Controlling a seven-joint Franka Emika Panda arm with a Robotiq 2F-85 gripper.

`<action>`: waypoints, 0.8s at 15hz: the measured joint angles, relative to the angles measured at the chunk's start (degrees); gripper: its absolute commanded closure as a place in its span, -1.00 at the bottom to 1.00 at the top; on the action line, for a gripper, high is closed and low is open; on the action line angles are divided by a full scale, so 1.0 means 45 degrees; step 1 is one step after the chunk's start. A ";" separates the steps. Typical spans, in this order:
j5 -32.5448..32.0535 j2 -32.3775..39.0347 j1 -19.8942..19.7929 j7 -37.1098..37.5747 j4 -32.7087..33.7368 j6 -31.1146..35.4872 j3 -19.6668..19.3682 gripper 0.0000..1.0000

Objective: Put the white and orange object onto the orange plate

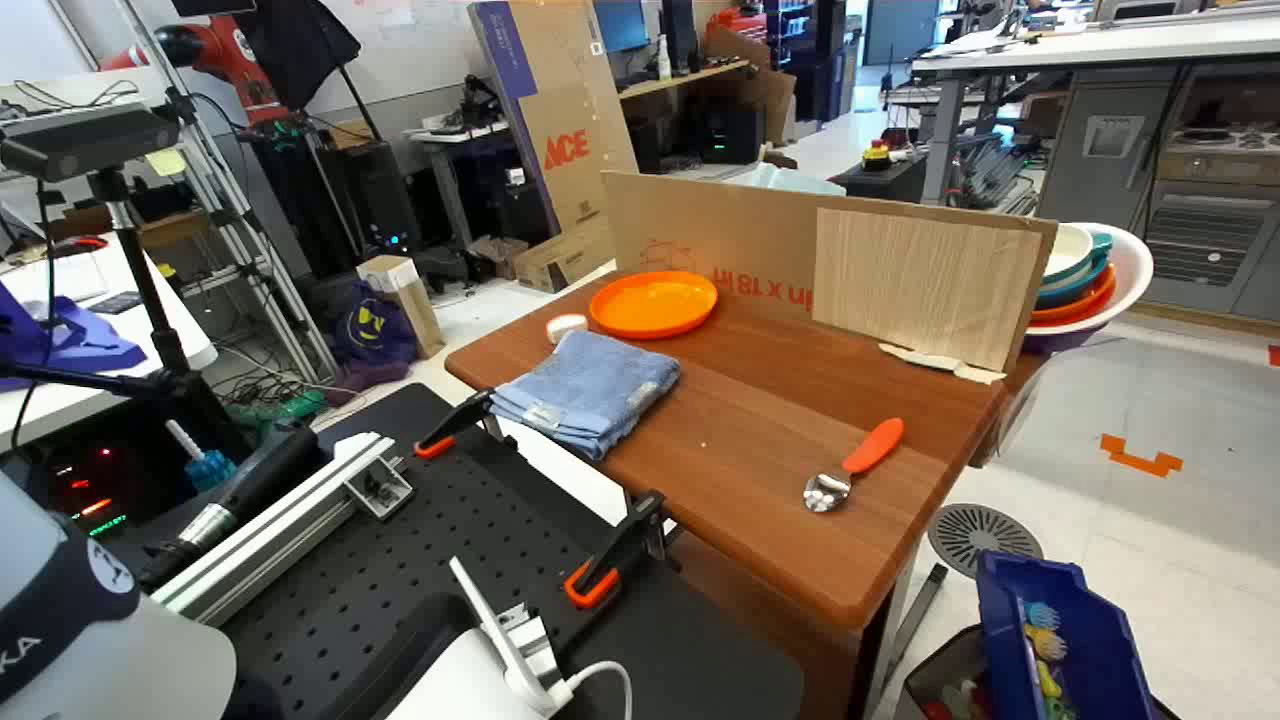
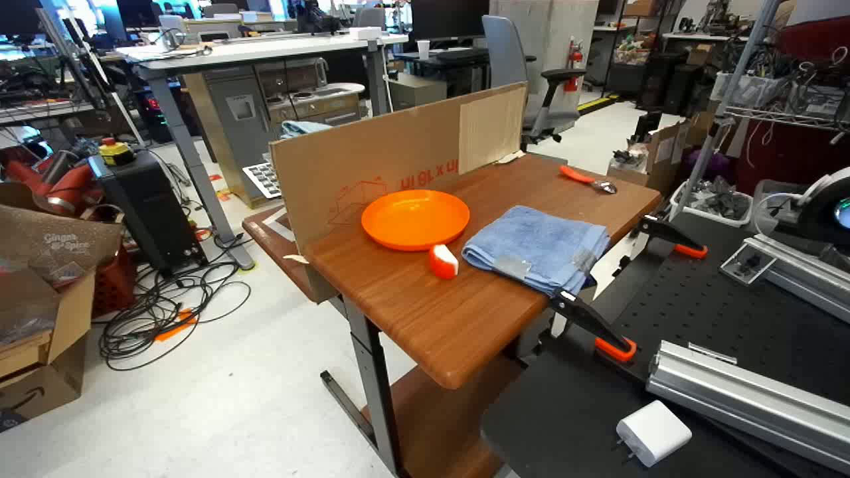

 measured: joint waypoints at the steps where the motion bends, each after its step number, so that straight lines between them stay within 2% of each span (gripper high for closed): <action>1: 0.0000 -0.0001 0.0000 0.0000 0.0032 0.0000 0.0000 -1.00; 12: 0.0001 0.0002 -0.0055 0.0003 -0.0023 0.0000 0.0161 -1.00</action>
